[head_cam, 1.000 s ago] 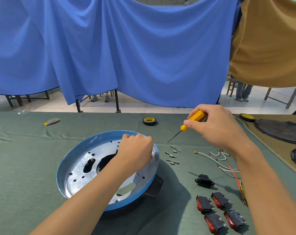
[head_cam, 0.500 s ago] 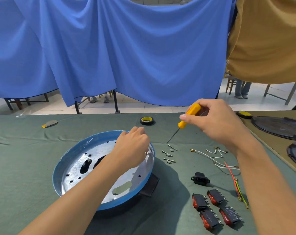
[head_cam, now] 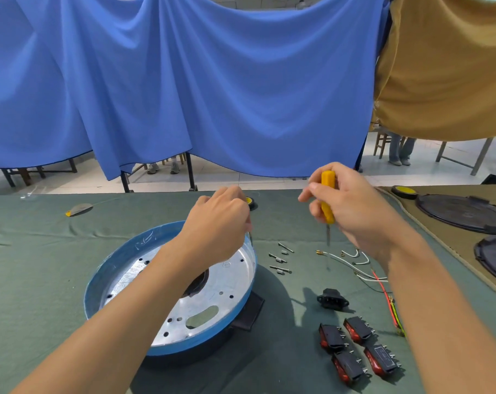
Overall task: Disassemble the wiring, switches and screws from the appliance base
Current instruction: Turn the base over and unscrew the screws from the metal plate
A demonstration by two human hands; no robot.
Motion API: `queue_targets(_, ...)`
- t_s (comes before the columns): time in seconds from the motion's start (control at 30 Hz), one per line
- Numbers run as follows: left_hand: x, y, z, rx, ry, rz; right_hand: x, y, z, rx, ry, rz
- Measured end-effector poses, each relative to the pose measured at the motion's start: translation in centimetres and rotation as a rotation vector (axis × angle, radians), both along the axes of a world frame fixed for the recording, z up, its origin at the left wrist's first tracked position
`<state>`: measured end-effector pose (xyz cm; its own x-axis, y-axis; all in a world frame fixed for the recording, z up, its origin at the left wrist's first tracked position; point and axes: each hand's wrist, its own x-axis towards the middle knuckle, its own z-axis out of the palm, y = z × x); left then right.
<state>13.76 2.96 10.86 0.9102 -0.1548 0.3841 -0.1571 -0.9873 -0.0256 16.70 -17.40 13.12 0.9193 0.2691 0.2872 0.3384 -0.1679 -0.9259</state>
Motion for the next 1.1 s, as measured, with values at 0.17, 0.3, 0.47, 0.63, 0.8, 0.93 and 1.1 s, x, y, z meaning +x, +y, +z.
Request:
queue_targets(0.17,-0.4,-1.2,0.7,-0.147,-0.021,-0.034,0.1,1.6,-2.2,-0.471,-0.061,0.055)
queue_targets(0.3,-0.5,-1.7,0.1,-0.199,0.039,-0.029,-0.1,3.0,-3.2,-0.441,-0.005,0.12)
queue_targets(0.47,-0.5,-1.3,-0.8,-0.208,0.088,-0.001,0.2,2.9,-3.8,-0.513,-0.03,0.077)
queue_targets(0.63,-0.8,-0.5,-1.9,-0.199,0.195,0.104,1.0,2.7,-5.9,-0.894,-0.013,0.042)
queue_targets(0.8,-2.1,-1.0,-2.3,-0.047,0.389,0.062,1.1,3.7,-8.4,-1.036,-0.045,-0.009)
queue_targets(0.93,-2.7,-1.6,-2.5,0.085,0.457,0.022,1.3,4.2,-8.8,-1.032,-0.093,-0.019)
queue_targets(1.1,-2.9,-1.7,-2.5,0.105,0.455,-0.001,1.3,4.5,-9.2,-1.052,-0.104,0.009)
